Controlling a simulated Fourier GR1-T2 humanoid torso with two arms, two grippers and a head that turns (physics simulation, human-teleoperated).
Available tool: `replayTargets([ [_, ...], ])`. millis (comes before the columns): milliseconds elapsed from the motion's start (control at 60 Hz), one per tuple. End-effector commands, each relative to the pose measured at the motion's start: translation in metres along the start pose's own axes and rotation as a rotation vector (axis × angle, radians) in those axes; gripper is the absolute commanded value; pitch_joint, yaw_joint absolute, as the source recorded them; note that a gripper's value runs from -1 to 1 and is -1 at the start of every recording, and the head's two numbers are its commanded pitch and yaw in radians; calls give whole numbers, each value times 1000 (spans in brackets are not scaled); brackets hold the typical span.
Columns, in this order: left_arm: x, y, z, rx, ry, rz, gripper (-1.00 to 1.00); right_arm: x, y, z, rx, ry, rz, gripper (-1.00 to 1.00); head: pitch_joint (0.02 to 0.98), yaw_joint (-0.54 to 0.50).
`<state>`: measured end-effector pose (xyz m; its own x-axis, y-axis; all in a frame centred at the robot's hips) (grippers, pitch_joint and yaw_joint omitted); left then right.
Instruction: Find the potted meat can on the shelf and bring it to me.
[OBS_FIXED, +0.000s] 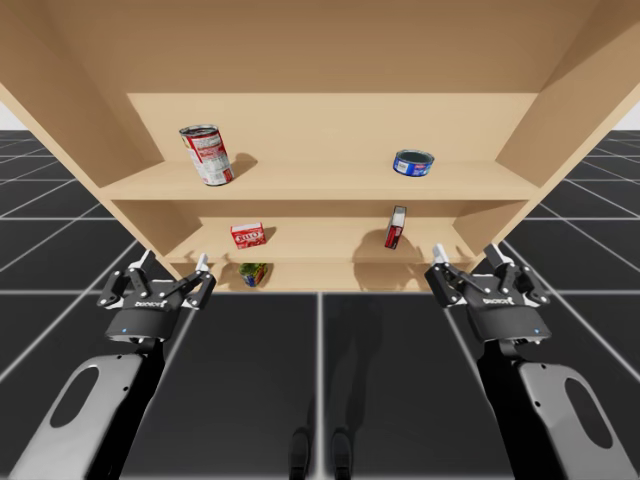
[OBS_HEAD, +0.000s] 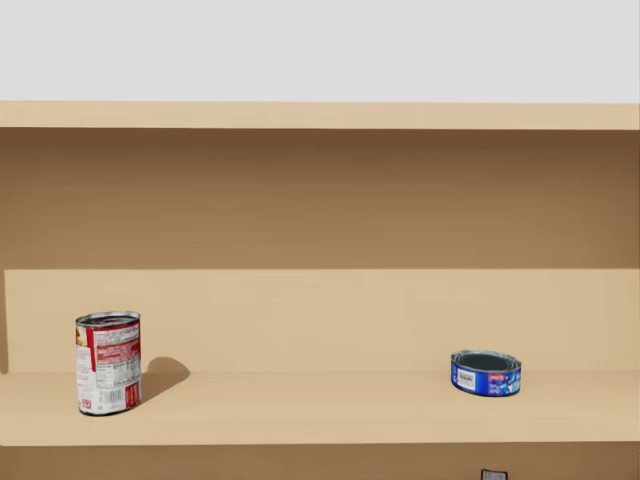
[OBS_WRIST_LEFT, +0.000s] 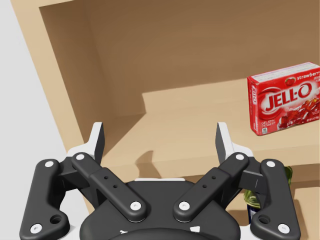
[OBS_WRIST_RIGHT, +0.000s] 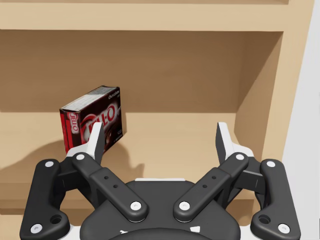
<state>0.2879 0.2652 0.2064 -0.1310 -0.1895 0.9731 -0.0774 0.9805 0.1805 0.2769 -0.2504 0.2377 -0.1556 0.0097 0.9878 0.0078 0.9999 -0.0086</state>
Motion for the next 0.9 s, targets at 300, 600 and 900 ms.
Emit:
replayTargets([
  [300,0,1,1,-10,10,4,-1000,0,-5,-3,-19,24,-14,-1000,191,-27],
  [600,-2,-1,0,-18,10,0,-1000,-1,-6,-4,-17,31,0,-1000,431,-1],
  [900,-1,-1,0,-19,7,-1,-1000,-2,-5,-3,-8,39,17,-1000,638,149],
])
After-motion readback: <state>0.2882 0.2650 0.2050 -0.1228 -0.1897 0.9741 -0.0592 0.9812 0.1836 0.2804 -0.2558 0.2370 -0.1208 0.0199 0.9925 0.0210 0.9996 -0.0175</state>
